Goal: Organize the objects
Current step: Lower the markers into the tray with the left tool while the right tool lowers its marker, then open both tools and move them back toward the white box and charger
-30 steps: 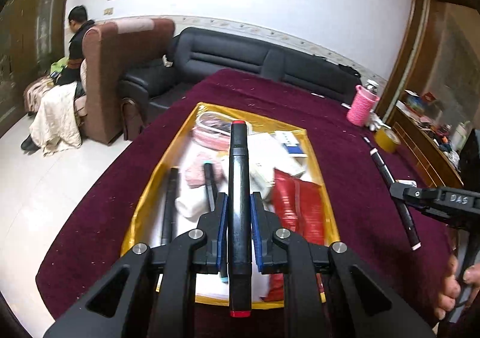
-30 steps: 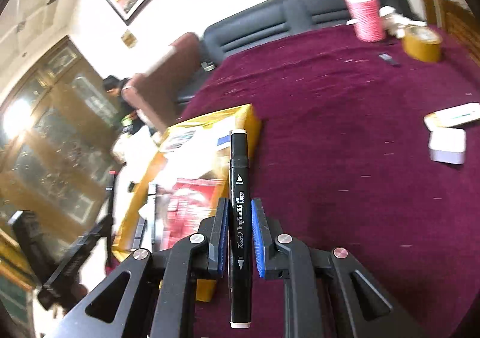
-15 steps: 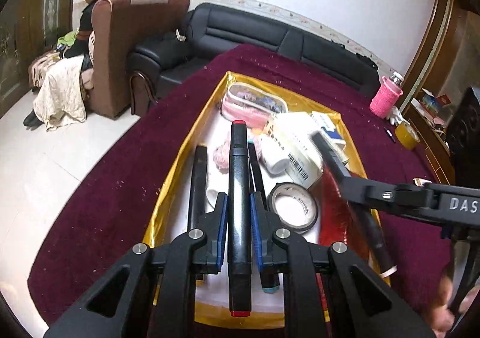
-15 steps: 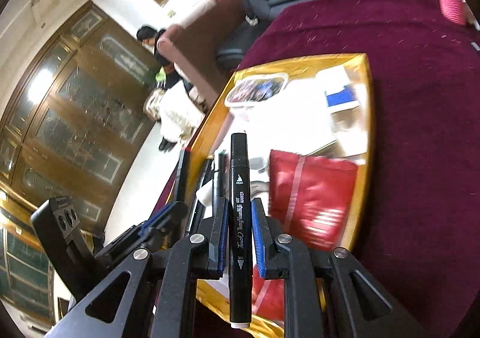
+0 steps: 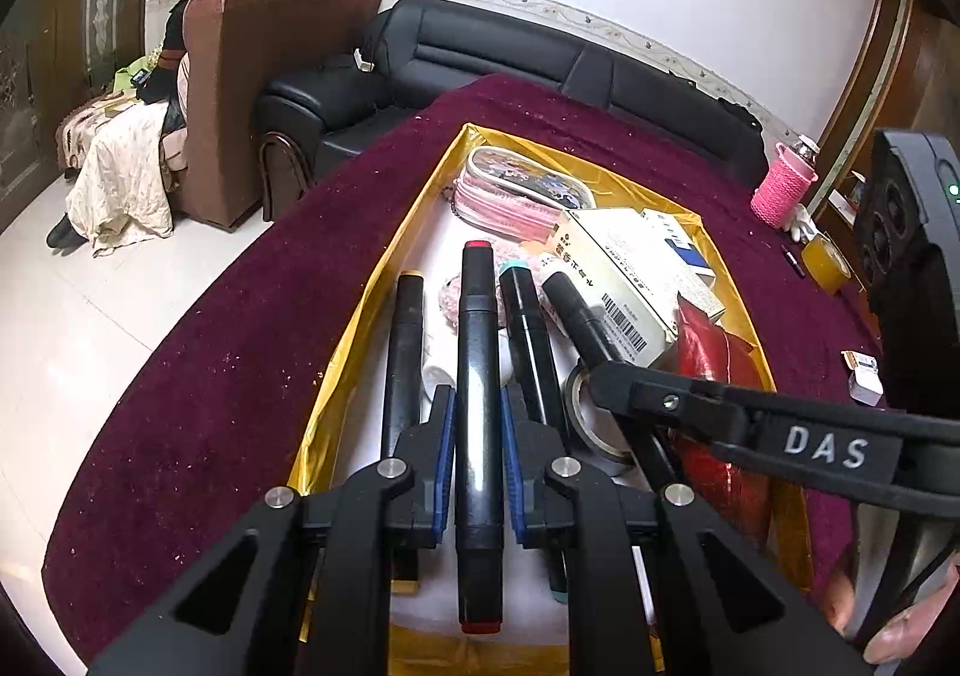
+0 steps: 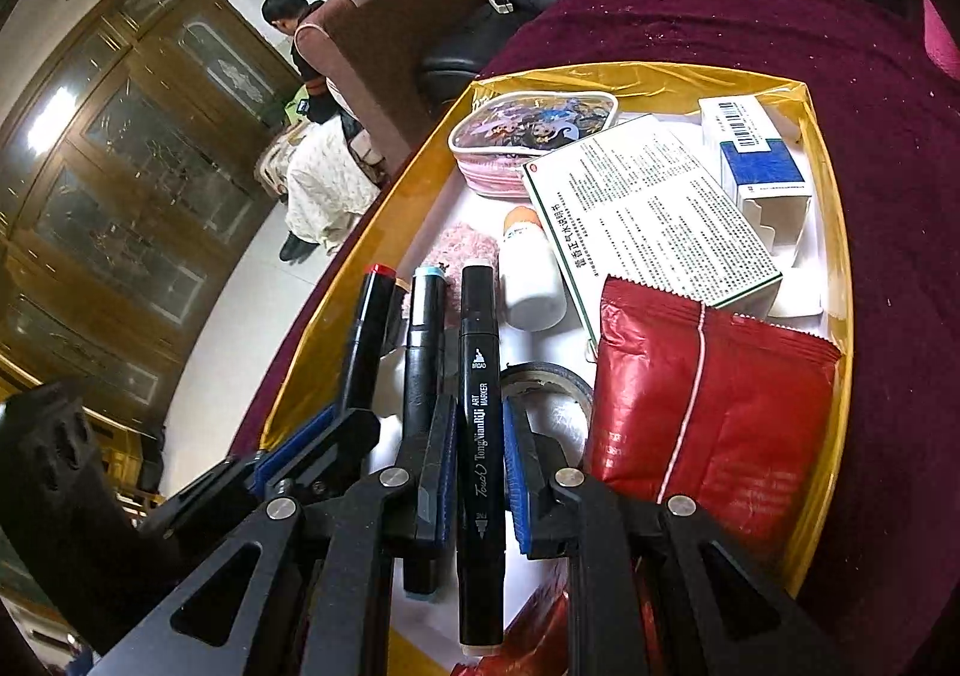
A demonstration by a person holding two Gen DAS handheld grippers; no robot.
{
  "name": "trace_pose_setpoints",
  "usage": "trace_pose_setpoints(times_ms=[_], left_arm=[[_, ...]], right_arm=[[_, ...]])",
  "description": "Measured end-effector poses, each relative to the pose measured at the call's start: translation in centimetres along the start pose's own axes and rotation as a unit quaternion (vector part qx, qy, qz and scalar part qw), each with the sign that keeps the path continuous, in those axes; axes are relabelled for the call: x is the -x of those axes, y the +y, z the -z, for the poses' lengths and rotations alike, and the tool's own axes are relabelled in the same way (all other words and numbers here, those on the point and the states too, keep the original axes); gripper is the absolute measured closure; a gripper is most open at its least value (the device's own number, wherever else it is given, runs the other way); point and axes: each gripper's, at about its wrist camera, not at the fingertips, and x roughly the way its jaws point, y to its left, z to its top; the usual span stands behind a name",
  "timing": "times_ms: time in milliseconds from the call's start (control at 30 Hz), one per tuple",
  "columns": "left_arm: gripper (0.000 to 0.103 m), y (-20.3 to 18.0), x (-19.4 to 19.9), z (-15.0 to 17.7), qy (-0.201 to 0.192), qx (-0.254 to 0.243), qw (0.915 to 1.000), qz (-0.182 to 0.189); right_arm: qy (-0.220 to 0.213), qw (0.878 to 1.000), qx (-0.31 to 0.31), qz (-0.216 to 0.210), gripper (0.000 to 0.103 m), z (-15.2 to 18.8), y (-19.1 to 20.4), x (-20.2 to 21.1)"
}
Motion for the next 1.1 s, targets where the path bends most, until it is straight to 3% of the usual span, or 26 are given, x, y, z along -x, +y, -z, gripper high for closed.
trace_pose_setpoints(times_ms=[233,367,800,1100], left_arm=[[0.088,0.3,0.5,0.1,-0.011,0.008,0.9999,0.003],[0.065,0.1,1.2,0.0,-0.023,0.007,0.9997,0.0],[0.031,-0.1,4.3,-0.2,-0.061,0.008,0.9977,-0.029],[0.027,-1.1,5.9,-0.1,-0.075,-0.003,0.9965,-0.037]], right_arm=[[0.001,1.0,0.007,0.01,0.085,-0.1,0.1,-0.3],[0.0,1.0,0.008,0.017,0.086,0.0,0.2,-0.5],[-0.002,1.0,-0.015,0.009,0.085,0.3,-0.2,0.1],[-0.012,0.999,-0.034,-0.015,0.075,0.8,-0.6,1.8]])
